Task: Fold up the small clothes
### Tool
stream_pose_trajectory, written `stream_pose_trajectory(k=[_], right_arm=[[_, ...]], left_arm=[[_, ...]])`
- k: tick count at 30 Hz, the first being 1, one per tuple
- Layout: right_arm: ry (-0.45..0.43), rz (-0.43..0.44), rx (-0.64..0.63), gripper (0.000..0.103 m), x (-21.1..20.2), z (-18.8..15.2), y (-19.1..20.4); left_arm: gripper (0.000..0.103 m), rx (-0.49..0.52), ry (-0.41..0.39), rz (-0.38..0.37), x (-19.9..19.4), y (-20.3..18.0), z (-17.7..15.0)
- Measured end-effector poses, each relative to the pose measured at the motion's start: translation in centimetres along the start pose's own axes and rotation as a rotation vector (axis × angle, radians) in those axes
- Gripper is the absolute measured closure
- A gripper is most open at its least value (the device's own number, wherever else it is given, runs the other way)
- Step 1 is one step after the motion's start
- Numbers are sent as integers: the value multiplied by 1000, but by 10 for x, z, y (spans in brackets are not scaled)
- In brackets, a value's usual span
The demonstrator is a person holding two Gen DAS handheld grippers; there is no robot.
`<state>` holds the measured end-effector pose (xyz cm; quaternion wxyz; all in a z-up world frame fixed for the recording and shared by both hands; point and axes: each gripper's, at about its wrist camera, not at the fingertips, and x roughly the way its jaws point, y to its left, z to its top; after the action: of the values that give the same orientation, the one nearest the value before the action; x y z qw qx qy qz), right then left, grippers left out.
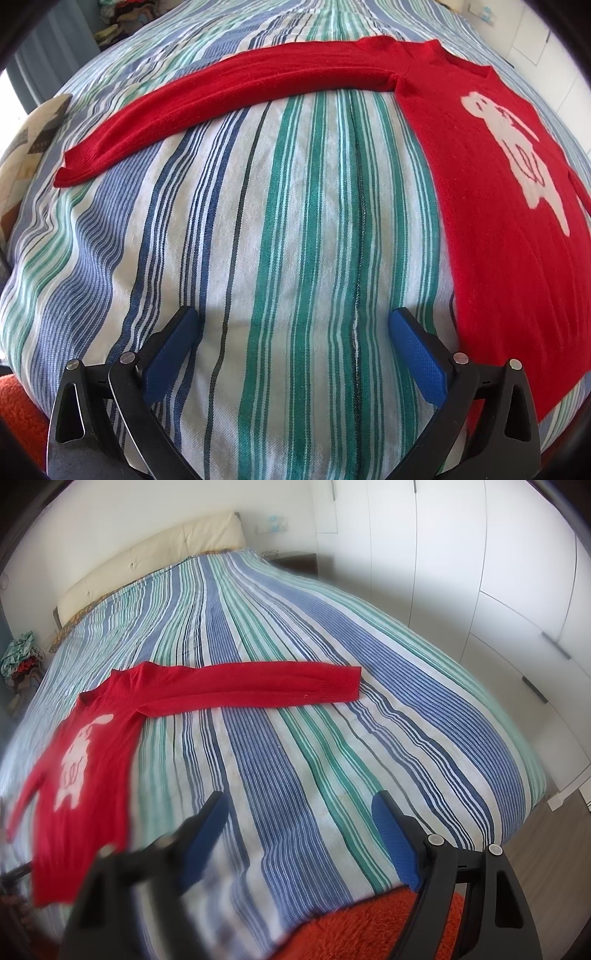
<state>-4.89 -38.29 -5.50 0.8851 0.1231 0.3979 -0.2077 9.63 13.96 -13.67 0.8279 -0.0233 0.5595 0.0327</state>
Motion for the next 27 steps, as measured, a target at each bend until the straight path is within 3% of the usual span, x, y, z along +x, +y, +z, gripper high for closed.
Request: stream_pose_trajectory(k=[12, 19, 23, 27], right_arm=[[2, 2, 2, 24, 0, 0, 0], [11, 1, -4, 24, 2, -1, 1], [68, 25, -13, 23, 11, 0, 3], [170, 124, 3, 24, 29, 5, 2]], left_arm=[[1, -84, -78, -71, -27, 12, 4], [1, -74, -152, -76, -52, 14, 4], [1, -48, -187, -70, -62, 11, 2], [1, -14, -204, -41, -63, 9, -2]])
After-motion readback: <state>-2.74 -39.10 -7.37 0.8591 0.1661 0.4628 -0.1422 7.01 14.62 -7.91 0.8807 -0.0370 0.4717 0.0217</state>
